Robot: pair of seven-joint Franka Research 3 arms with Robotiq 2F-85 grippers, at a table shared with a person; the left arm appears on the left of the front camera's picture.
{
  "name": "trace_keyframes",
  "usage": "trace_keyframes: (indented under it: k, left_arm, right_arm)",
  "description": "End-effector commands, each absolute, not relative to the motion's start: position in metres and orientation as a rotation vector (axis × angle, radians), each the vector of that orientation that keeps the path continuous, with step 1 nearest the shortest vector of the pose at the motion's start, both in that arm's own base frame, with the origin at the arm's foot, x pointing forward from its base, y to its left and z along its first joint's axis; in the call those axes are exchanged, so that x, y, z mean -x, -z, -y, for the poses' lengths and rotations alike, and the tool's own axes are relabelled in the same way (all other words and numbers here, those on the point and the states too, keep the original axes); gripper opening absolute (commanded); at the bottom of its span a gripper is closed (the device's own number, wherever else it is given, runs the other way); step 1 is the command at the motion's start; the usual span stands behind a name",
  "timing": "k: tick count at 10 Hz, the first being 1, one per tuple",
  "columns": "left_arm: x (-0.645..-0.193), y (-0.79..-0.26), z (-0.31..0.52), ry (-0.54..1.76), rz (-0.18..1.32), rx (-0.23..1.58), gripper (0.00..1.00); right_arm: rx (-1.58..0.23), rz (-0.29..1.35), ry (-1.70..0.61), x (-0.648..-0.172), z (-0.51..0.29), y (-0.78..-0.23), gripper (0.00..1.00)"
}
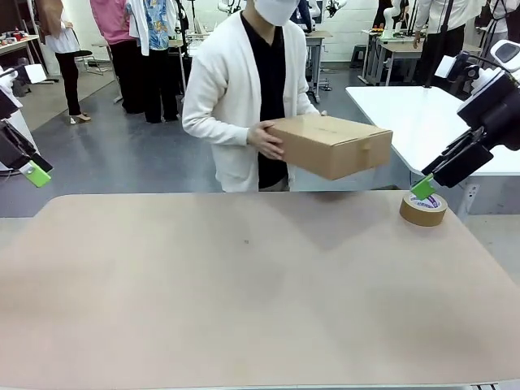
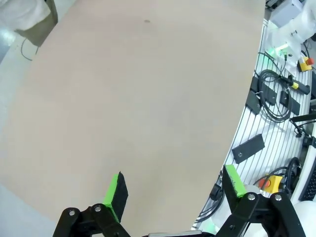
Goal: Wrap the clocks to prevent damage.
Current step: After the human seals the box with tape, release both hands from the side flaps of the Package Box.
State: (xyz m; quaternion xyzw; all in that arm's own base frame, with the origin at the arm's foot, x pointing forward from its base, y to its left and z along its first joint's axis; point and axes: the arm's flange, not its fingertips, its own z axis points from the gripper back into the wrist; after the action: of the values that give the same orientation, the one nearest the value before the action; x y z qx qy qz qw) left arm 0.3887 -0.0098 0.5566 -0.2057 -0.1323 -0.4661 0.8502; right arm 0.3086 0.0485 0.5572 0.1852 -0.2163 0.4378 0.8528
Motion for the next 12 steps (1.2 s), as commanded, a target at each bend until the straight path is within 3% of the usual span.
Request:
trace_keyframes:
  k: [1, 2, 6, 7, 9, 11, 12]
  left_arm:
    - [-0.379, -0.558, 0.012, 0.936, 0.285, 0.328, 1.00]
    - [-0.389, -0.557, 0.010, 0.982, 0.279, 0.433, 1.00]
    - [-0.389, -0.557, 0.010, 0.982, 0.279, 0.433, 1.00]
    - [-0.388, -0.556, 0.010, 0.979, 0.279, 0.417, 1.00]
    - [-0.393, -0.580, -0.040, 1.108, 0.434, 0.684, 1.00]
    - [-0.393, -0.578, -0.081, 1.365, 0.488, 0.908, 1.00]
    - [-0.387, -0.581, -0.100, 1.438, 0.559, 0.925, 1.00]
  right_arm:
    - [-0.307, 0.389, -0.830, -0.301, -0.050, -0.555, 1.00]
    - [-0.390, 0.455, -0.921, -0.309, -0.049, -0.557, 1.00]
    - [-0.376, 0.442, -0.906, -0.308, -0.049, -0.558, 1.00]
    - [-0.536, 0.351, -1.073, -0.313, -0.029, -0.581, 1.00]
    - [-0.853, 0.485, -1.177, -0.344, 0.037, -0.615, 1.00]
    - [-0.994, 0.618, -1.208, -0.365, 0.091, -0.606, 1.00]
    - [-1.004, 0.635, -1.230, -0.368, 0.108, -0.598, 1.00]
